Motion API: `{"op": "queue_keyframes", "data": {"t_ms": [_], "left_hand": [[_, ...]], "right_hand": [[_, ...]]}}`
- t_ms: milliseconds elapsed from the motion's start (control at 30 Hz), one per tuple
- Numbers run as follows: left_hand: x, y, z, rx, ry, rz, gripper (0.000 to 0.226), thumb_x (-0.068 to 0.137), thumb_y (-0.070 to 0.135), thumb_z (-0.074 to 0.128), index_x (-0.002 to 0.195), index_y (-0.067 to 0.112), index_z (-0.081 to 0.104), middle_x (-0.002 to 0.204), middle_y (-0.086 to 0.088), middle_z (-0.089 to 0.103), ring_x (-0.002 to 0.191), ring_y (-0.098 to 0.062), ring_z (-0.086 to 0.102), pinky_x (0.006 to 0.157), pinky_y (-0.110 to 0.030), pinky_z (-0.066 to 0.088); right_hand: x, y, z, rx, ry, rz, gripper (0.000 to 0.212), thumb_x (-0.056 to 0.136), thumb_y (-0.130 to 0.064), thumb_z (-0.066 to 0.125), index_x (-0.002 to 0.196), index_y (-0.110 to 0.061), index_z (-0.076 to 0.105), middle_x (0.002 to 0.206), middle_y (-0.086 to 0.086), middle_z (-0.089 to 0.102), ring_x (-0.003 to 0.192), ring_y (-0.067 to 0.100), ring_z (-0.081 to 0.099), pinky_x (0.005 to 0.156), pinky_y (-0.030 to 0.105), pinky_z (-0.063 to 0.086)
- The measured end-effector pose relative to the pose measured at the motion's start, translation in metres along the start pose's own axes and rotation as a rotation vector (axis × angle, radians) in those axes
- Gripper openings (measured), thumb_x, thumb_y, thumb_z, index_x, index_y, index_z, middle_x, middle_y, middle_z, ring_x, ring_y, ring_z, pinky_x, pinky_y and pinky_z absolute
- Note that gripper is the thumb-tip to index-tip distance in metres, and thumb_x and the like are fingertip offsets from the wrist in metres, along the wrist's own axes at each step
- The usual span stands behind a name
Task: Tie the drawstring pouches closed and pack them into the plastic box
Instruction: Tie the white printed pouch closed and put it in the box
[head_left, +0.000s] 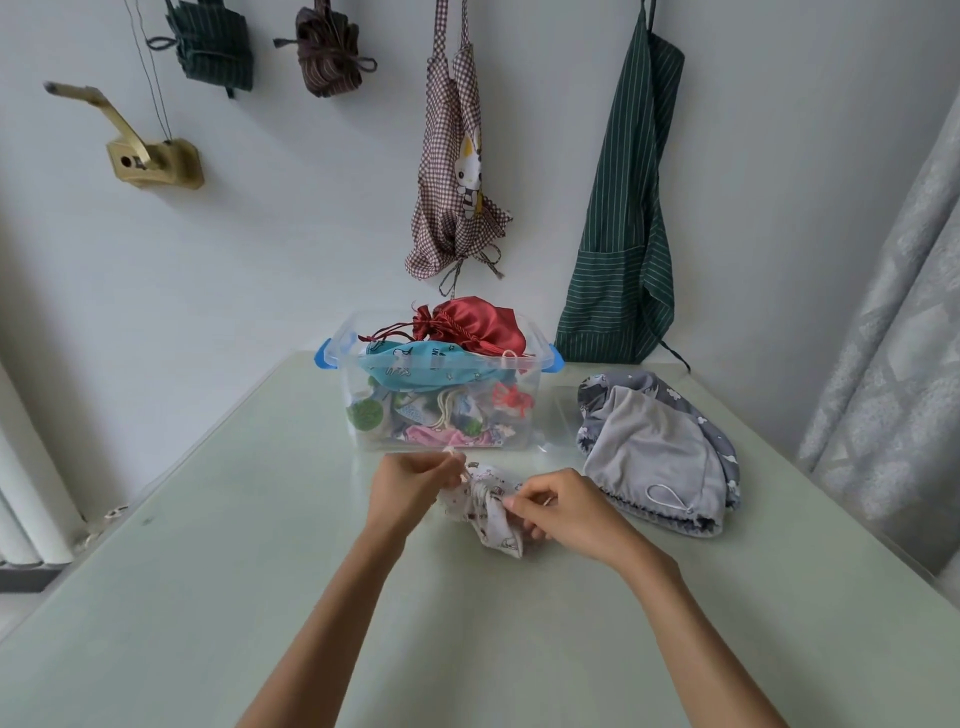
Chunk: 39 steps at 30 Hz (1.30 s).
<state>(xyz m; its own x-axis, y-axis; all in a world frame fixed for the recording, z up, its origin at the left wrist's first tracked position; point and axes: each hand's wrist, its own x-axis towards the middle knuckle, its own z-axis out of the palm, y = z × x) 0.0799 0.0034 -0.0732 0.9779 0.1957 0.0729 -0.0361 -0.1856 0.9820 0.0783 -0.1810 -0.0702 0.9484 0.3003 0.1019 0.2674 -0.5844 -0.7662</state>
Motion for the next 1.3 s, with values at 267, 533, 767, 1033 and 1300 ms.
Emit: {"op": "queue_keyframes", "data": {"t_ms": [267,533,767,1033,1300], "left_hand": [[0.018,0.017,0.007,0.019,-0.341,0.096,0.028,0.096,0.024,0.052,0.103,0.005,0.070,0.085,-0.005,0.062,0.071,-0.008,0.051,0.059,-0.012,0.041],[0.023,0.033,-0.005,-0.384,-0.353,-0.164,0.017,0.093,0.018,0.056,0.092,0.012,0.072,0.072,0.005,0.070,0.055,0.001,0.057,0.048,-0.008,0.046],[0.020,0.057,-0.007,-0.556,-0.442,-0.291,0.017,0.088,0.016,0.062,0.101,0.006,0.067,0.086,-0.007,0.073,0.059,-0.005,0.068,0.044,-0.011,0.050],[0.004,0.051,0.003,0.160,-0.624,-0.069,0.017,0.088,0.028,0.063,0.079,0.021,0.076,0.065,0.007,0.061,0.056,-0.002,0.048,0.052,-0.018,0.028],[-0.012,0.063,0.018,0.374,-0.875,-0.011,0.033,0.095,0.024,0.044,0.109,0.015,0.072,0.061,0.014,0.049,0.060,-0.005,0.040,0.057,-0.015,0.033]], "right_hand": [[0.012,-0.001,-0.014,-0.072,-0.260,0.091,0.031,0.094,-0.024,0.053,0.064,-0.019,0.056,0.061,-0.001,0.057,0.050,0.008,0.053,0.046,0.009,0.036],[0.012,-0.016,-0.031,0.004,-0.234,0.064,0.042,0.093,-0.043,0.051,0.057,-0.023,0.056,0.057,-0.003,0.043,0.053,0.007,0.037,0.055,0.022,0.029],[0.000,-0.027,-0.053,0.014,-0.217,0.091,0.039,0.095,-0.034,0.050,0.062,-0.014,0.054,0.065,0.001,0.063,0.058,0.005,0.050,0.062,0.013,0.039],[-0.006,-0.038,-0.062,0.086,-0.165,0.087,0.040,0.087,-0.045,0.059,0.055,-0.020,0.057,0.054,-0.012,0.052,0.056,0.003,0.046,0.064,0.012,0.039],[-0.003,-0.035,-0.064,0.134,-0.009,0.196,0.039,0.086,-0.050,0.056,0.069,-0.015,0.062,0.079,0.001,0.052,0.083,0.014,0.051,0.076,0.021,0.039]]}}
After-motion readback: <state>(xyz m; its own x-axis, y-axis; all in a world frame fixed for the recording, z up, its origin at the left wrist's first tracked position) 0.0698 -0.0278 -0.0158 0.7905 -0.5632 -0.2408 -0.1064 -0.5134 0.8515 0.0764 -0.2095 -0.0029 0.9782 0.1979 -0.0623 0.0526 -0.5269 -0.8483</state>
